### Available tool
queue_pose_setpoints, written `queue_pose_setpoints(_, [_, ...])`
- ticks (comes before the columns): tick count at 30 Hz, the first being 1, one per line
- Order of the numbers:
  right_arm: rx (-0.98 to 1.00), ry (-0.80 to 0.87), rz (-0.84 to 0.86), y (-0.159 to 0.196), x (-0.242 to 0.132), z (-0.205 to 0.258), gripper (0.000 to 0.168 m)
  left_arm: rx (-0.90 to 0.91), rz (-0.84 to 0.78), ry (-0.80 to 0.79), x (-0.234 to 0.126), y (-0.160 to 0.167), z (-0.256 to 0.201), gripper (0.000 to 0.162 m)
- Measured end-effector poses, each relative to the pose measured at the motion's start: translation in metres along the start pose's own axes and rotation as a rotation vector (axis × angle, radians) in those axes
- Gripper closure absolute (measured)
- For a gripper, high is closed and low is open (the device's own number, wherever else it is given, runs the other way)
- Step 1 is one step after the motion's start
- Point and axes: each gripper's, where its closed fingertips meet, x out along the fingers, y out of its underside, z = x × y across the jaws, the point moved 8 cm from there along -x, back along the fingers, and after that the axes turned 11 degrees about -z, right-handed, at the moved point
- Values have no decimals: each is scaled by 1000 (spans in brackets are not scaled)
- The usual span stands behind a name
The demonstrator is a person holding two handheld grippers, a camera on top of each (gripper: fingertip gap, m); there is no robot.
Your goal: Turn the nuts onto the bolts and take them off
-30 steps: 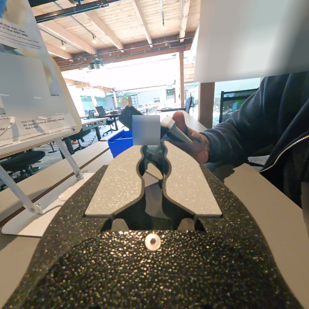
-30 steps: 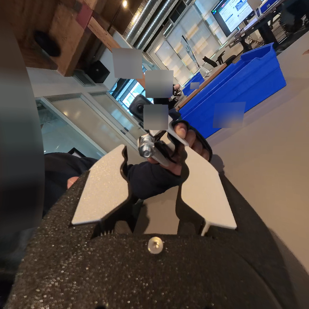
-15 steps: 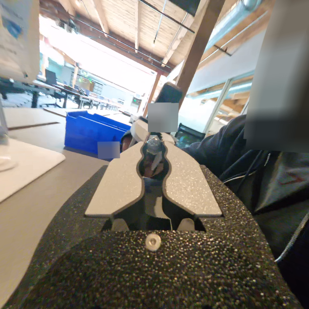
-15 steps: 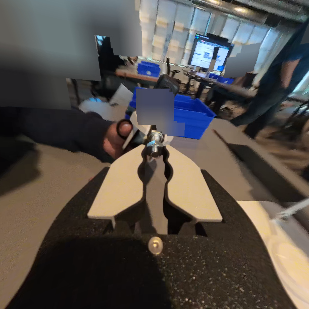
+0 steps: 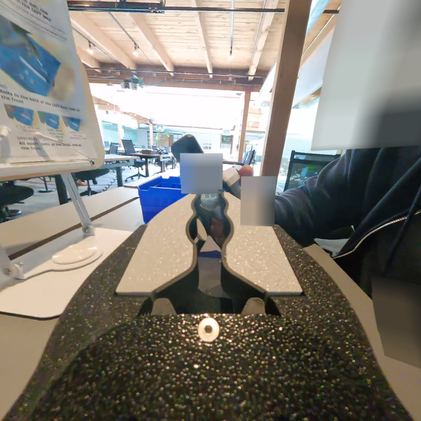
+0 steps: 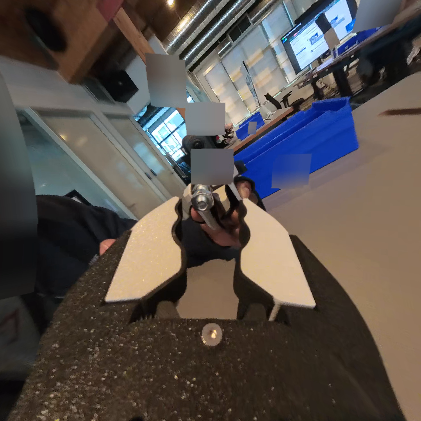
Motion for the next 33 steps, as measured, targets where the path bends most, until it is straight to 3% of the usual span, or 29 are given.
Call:
queue_pose_setpoints(4, [44,-18,10,4,2,1,132,26,13,3,1,0,-2,146])
queue_pose_setpoints(8, [-58,-25,30,4,3,6,150,14,28,12,2,2,-2,145])
queue_pose_setpoints(10, [-147,-17,47,3,3,9,150,-3,24,13,3,3,-2,146])
queue_pose_setpoints(13, [-361,1,88,1,3,14,150,-94,16,25,3,5,1,146])
queue_pose_setpoints(18, [-915,73,222,5,2,23,150,-409,-21,66,1,16,11,146])
queue_pose_setpoints(21, [-1202,146,289,12,2,27,149,-449,-37,54,0,21,13,146])
queue_pose_setpoints(23, [-1129,142,264,13,3,28,134,-383,-37,39,0,18,12,146])
queue_pose_setpoints(26, [-803,125,176,6,6,26,119,-249,-34,21,-1,9,9,146])
queue_pose_setpoints(30, [-301,43,73,-4,5,17,123,-44,-5,-1,-2,0,3,146])
queue_pose_setpoints(33, [-124,9,40,-3,3,11,128,14,-9,1,-1,-3,-1,146])
